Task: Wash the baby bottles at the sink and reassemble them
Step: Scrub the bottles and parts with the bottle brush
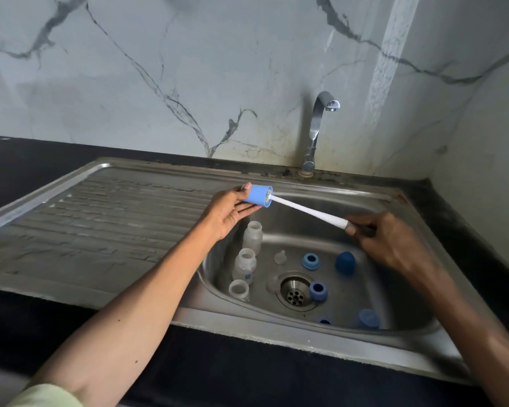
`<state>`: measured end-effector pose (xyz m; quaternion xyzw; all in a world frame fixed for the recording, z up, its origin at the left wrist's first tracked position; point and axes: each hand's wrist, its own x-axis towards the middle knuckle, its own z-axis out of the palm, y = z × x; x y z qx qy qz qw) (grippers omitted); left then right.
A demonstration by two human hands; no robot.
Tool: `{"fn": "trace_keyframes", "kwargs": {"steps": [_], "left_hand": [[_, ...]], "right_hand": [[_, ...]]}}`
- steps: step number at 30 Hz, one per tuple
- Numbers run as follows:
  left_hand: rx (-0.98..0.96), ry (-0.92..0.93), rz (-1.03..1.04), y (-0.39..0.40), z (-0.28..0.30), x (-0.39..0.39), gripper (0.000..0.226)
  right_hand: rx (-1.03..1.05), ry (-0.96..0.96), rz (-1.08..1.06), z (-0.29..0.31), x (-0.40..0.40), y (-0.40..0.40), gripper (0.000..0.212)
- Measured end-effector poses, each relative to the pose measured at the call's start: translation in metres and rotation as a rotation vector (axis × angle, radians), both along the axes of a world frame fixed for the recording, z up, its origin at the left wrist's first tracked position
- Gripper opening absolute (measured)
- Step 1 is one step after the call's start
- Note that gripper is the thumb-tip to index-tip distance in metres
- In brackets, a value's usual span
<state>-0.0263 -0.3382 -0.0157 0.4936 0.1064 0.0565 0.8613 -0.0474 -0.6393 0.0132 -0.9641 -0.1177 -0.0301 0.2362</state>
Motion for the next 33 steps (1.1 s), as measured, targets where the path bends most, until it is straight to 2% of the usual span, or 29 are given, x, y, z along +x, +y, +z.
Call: {"fn": "trace_keyframes", "kwargs": {"steps": [5,8,14,18,21,25,30,33], "left_hand": [[0.091,-0.025,0.04,-0.003,-0.006,0.003,0.024],[0.051,-0.014,0.064,-0.007,-0.006,0.002,0.024],[0.122,0.018,0.091,-0.008,-0.004,0.004,0.032],[0.195,0.016,0.063,-0.013,-0.005,0.011,0.03],[0.174,0.031,0.062,-0.015,-0.008,0.011,0.029],[0.089,0.026,0.065,-0.009,-0.009,0.011,0.029],[0.104,0.036,0.065,-0.005,-0.002,0.012,0.033],[0.08,0.033,0.06,-0.004,-0.001,0.013,0.033]], "right_hand": [[-0.046,0.037,0.029,-0.001,0.001,-0.001,0.037],[-0.061,0.004,0.034,0.002,0.0,-0.004,0.041],[-0.066,-0.105,-0.038,0.0,-0.002,-0.004,0.033],[-0.032,0.017,-0.044,-0.004,0.006,-0.006,0.03],[-0.068,0.072,0.012,-0.004,0.007,-0.007,0.033],[-0.049,0.033,0.067,0.006,0.0,-0.009,0.035],[-0.115,-0.111,-0.074,0.008,0.001,-0.014,0.031],[-0.059,-0.02,-0.047,0.003,0.006,-0.015,0.032]]}}
